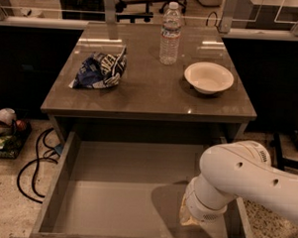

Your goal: Open top drawer

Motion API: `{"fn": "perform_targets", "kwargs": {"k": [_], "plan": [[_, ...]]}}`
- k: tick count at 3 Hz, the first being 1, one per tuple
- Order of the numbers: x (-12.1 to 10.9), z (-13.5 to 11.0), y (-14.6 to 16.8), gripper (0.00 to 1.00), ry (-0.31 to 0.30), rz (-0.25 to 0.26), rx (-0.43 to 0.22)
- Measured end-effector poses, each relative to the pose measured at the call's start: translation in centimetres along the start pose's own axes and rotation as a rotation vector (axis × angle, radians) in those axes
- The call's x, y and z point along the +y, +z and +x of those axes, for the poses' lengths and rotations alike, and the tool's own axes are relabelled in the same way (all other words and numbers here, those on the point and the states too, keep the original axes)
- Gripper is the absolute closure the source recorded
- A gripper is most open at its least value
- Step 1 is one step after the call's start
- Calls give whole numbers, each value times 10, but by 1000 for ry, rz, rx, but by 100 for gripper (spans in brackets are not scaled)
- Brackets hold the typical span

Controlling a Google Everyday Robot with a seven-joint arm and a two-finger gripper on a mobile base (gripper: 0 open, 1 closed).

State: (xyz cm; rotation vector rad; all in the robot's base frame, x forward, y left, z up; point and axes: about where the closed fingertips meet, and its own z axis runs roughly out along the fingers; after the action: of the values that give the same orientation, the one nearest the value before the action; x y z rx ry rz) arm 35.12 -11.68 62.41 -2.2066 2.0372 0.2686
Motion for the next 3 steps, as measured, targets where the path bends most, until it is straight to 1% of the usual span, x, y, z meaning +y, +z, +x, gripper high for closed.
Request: {"fn": "perform_targets", "kwargs": {"k": [1,3], "plan": [[0,0,0,59,-2,1,2],[1,0,-1,13,-4,2,5]]}}
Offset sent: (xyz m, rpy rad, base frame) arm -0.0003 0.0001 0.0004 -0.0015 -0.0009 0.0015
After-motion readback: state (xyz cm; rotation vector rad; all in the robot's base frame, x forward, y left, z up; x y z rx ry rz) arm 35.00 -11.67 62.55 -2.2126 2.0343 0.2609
